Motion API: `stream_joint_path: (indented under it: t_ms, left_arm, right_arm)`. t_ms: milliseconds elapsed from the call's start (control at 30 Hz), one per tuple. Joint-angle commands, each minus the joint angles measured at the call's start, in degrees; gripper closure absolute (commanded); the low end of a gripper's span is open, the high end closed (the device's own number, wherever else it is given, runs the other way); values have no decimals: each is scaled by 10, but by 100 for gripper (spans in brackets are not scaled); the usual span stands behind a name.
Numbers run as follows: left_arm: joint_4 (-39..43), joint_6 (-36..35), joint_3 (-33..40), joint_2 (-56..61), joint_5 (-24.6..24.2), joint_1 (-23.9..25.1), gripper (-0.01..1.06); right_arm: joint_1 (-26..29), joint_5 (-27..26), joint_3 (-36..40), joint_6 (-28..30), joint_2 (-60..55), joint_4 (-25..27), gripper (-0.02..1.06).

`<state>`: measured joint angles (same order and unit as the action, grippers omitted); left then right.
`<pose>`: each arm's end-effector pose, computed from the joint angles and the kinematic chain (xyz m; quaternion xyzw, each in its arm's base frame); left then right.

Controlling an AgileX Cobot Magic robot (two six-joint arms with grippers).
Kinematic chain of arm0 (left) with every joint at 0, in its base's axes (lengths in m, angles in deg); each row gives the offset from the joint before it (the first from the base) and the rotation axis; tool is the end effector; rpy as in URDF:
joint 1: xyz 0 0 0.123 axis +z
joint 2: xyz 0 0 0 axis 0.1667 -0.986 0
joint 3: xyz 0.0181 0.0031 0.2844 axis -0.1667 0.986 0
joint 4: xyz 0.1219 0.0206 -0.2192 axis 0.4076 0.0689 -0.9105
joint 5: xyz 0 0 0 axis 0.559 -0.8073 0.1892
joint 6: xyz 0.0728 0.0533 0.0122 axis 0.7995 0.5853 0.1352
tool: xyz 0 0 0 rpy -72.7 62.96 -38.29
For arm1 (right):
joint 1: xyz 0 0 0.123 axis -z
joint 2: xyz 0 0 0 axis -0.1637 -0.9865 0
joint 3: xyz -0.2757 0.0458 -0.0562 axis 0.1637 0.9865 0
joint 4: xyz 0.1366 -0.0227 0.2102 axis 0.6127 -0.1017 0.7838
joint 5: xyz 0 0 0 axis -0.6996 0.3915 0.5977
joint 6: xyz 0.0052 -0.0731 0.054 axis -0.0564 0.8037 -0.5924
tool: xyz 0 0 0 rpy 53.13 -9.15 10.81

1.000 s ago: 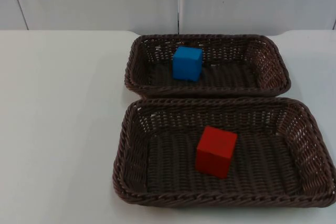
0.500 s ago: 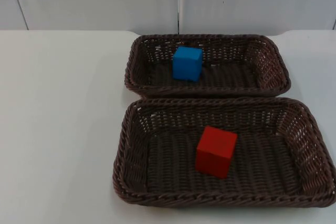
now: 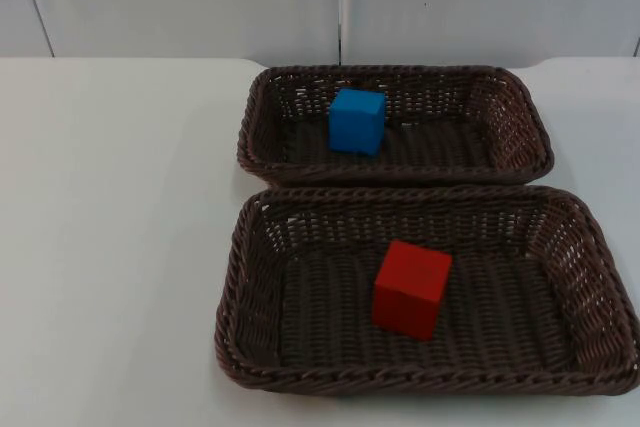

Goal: Pick up one cube with the left hand and place it into the upper basket. Pick up one cube with the right hand and place it into the lower basket.

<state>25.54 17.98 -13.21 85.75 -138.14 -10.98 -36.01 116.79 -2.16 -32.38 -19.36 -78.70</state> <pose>-0.0054 -0.0022 0.2747 0.0337 0.8601 -0.0075 0.5089 -0.0040 -0.0090 0.2800 -0.1825 0.8362 0.0881 0.5095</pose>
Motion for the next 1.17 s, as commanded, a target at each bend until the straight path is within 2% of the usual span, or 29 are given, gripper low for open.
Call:
stream_joint_path:
  t_ms: [0, 167, 300, 500, 767, 1033, 1133]
  left_arm:
    - [0, -4, 3, 2, 7, 2, 0]
    - [0, -4, 3, 2, 7, 2, 0]
    - [0, -4, 3, 2, 7, 2, 0]
    - [0, -4, 3, 2, 7, 2, 0]
    - [0, -4, 3, 2, 7, 2, 0]
    - [0, -4, 3, 2, 7, 2, 0]
    - [0, -4, 3, 2, 7, 2, 0]
  right_arm:
    - [33, -5, 2, 0, 2, 2, -1]
    - [67, -5, 2, 0, 2, 2, -1]
    - [119, -5, 2, 0, 2, 2, -1]
    - [169, -5, 2, 0, 2, 2, -1]
    - [207, -5, 2, 0, 2, 3, -1]
    - [213, -5, 2, 0, 2, 3, -1]
    - [237, -5, 2, 0, 2, 3, -1]
